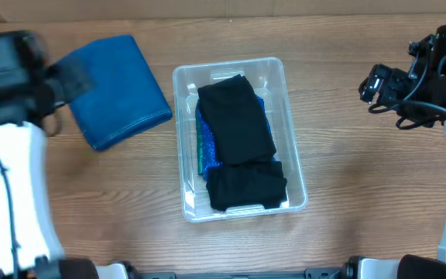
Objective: Pack container
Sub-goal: 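Grasp the folded teal towel with the left gripper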
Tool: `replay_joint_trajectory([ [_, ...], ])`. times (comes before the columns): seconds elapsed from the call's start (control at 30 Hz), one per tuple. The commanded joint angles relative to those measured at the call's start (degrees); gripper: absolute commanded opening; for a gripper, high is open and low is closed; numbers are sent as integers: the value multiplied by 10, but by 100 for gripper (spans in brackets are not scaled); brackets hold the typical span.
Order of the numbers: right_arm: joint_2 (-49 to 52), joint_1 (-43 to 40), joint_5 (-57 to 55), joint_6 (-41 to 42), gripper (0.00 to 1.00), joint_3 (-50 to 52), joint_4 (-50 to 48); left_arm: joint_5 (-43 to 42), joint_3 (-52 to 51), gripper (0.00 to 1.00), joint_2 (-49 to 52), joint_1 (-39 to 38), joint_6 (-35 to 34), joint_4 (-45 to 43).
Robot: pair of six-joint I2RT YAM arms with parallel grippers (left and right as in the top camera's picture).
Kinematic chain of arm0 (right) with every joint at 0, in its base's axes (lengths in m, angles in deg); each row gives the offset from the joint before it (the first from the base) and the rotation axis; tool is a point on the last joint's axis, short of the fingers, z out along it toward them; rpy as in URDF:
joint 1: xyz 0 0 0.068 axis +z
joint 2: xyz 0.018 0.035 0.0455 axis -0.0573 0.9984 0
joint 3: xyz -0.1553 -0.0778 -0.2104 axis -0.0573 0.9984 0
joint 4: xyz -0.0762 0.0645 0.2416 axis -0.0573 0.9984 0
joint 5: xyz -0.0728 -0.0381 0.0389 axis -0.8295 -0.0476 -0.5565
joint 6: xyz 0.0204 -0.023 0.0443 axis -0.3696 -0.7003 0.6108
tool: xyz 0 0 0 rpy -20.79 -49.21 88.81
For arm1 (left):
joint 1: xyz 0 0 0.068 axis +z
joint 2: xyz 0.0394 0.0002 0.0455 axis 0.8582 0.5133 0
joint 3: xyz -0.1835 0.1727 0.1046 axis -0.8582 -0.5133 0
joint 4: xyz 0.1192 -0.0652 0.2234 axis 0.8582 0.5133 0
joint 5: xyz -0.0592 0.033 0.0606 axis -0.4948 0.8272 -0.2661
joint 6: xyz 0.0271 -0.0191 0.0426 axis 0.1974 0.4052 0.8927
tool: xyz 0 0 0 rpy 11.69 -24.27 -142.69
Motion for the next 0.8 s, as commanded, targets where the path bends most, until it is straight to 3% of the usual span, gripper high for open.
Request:
replay_joint_trajectory([
  [0.0,1,0,1,0,100,0,-3,-168,-51,100,92,142,6,-10],
  [0.1,1,0,1,0,100,0,-3,-288,-62,100,202,192,89,-43],
  [0.23,1,0,1,-4,100,0,-3,-417,-62,100,318,187,217,-115],
  [0.43,1,0,0,-6,100,0,-1,-416,-63,100,378,174,187,-203],
  [0.63,1,0,1,-6,100,0,0,-420,-63,100,408,64,102,-301],
  [0.67,1,0,1,-6,100,0,4,-417,-63,97,408,46,87,-306],
  [0.7,1,0,1,-6,100,0,6,-416,-63,88,409,38,75,-308],
  [0.77,1,0,1,-6,100,0,7,-416,-63,46,408,33,74,-299],
])
